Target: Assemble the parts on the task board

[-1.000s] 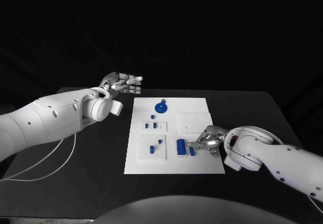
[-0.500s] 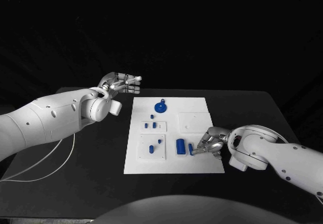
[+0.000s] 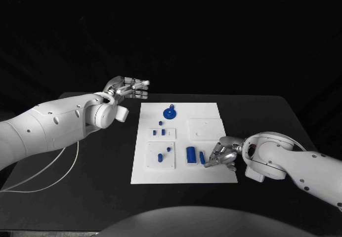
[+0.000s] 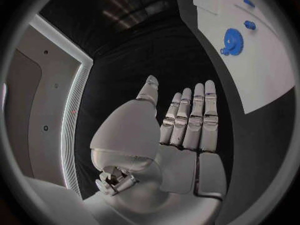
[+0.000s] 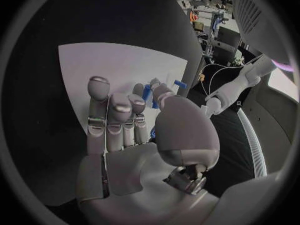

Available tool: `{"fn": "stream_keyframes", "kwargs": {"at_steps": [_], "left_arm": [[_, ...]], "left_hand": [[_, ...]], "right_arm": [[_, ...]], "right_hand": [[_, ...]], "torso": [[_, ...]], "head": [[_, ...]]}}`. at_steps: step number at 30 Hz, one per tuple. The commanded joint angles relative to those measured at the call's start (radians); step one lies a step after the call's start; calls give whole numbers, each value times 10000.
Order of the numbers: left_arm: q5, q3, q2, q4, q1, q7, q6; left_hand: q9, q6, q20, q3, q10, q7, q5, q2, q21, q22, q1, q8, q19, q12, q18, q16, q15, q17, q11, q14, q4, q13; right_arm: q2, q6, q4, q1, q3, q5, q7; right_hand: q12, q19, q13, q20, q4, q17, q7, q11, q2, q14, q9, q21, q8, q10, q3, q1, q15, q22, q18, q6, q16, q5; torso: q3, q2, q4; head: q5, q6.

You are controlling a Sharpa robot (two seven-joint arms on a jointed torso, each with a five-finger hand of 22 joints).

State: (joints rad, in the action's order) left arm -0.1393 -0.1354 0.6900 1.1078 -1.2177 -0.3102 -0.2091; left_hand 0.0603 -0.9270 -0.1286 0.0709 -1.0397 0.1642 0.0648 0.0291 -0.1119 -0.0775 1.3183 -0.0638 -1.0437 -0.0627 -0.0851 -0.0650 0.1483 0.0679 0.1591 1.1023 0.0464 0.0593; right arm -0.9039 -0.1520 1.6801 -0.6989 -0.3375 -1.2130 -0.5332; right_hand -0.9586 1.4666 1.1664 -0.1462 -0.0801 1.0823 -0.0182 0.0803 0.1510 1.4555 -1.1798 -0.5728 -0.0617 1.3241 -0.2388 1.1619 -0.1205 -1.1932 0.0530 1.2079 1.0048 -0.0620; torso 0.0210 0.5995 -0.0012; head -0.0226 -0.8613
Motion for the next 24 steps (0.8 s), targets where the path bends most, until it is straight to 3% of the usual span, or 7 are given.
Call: {"fn": "stream_keyframes", "kwargs": {"at_steps": [1,19,24], "left_arm": [[-17,7,-6,25,11,-46,123],[-17,7,-2,42,12,-30,131],[-17,7,-6,40,12,-27,132]], "left_hand": [[-11,47,-62,-13,86,-3,-14,-45,-20,11,-76,25,39,21,-86,30,-23,8,14,-62,36,-11],[-11,47,-62,-13,86,-3,-14,-45,-20,11,-76,25,39,21,-86,30,-23,8,14,-62,36,-11],[-10,40,-67,-29,84,-3,-8,-49,-14,13,-76,22,46,21,-84,33,-18,6,13,-75,55,-11]], "right_arm": [[17,-223,-5,10,-2,-27,100],[224,334,-212,9,0,-343,-335],[358,488,-296,9,2,-462,-468]], "right_hand": [[-29,452,-15,47,-86,-11,-4,-60,-64,23,-2,11,-28,-5,11,-67,9,-18,-32,93,-14,0],[-67,455,-13,43,-88,-35,-34,-44,-347,23,-23,44,-27,33,-241,-131,3,-5,-42,78,-4,10],[-72,455,-11,21,16,-41,-53,-25,-267,18,35,31,-24,52,-750,-64,-16,-6,-57,73,3,128]], "torso": [[12,-1,7],[8,-3,8],[6,1,6]], "head": [[6,-9],[-31,-104],[-2,-99]]}}
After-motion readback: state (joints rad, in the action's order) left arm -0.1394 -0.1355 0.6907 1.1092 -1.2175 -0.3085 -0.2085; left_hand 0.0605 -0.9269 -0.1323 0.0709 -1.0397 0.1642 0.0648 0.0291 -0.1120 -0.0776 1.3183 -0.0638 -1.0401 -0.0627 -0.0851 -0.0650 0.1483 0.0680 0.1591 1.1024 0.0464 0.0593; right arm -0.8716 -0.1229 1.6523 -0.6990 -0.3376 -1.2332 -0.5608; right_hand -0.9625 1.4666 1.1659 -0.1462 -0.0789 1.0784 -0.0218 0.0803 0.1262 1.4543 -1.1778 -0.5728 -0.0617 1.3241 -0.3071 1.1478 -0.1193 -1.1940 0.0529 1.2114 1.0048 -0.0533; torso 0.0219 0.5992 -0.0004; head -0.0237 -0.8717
